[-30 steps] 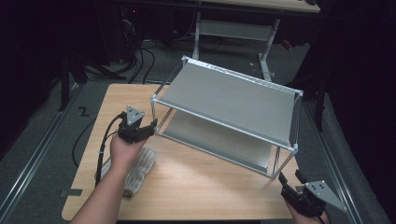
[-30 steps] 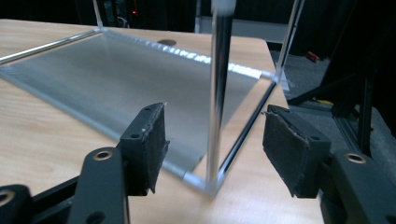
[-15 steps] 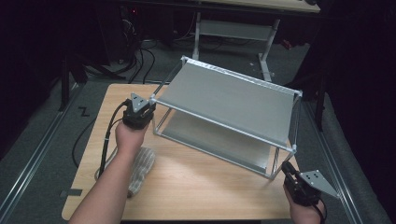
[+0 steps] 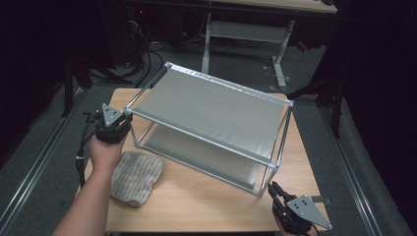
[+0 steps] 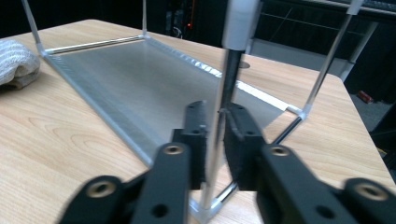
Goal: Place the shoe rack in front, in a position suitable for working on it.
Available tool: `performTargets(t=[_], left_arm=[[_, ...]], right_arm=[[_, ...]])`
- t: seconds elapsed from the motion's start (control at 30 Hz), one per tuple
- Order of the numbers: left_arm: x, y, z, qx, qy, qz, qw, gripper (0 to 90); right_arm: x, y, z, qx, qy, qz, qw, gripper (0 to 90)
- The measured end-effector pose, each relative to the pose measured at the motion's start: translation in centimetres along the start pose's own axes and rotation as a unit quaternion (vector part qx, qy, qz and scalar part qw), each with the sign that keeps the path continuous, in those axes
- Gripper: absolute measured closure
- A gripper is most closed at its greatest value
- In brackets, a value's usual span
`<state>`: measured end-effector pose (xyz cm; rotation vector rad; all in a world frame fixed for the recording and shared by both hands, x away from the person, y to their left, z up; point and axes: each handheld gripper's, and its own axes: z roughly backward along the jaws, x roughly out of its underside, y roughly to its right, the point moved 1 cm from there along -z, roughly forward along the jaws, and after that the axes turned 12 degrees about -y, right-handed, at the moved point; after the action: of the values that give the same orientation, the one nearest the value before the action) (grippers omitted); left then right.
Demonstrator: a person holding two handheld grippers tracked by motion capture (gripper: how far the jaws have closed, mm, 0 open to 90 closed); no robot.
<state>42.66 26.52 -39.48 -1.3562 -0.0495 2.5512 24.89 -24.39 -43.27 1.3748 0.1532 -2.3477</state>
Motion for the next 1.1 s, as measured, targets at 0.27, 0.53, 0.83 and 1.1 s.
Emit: performTargets(t=[0.27, 0.53, 0.83, 1.1], left_arm=[[-0.8, -0.8, -1.8, -0.001, 0.009, 0.02, 0.9998, 78.3], [0.6, -1.0, 0.7, -0.013, 0.037, 0.032, 0.9987, 61.0], [7.9, 3.3, 6.4, 0.07, 0.013, 0.002, 0.9974, 48.5], [14.3, 6.6, 8.6, 0.093, -0.033, -0.033, 0.9946, 44.3]], right_arm=[[-0.5, -0.9, -1.2, -0.023, -0.01, 0.005, 0.9997, 62.9], [-1.5, -0.5, -3.3, -0.033, -0.018, 0.001, 0.9993, 60.6], [-1.4, -0.6, -3.2, -0.051, 0.0, -0.002, 0.9987, 67.3], [-1.3, -0.7, -3.1, -0.046, 0.011, -0.005, 0.9989, 80.3]])
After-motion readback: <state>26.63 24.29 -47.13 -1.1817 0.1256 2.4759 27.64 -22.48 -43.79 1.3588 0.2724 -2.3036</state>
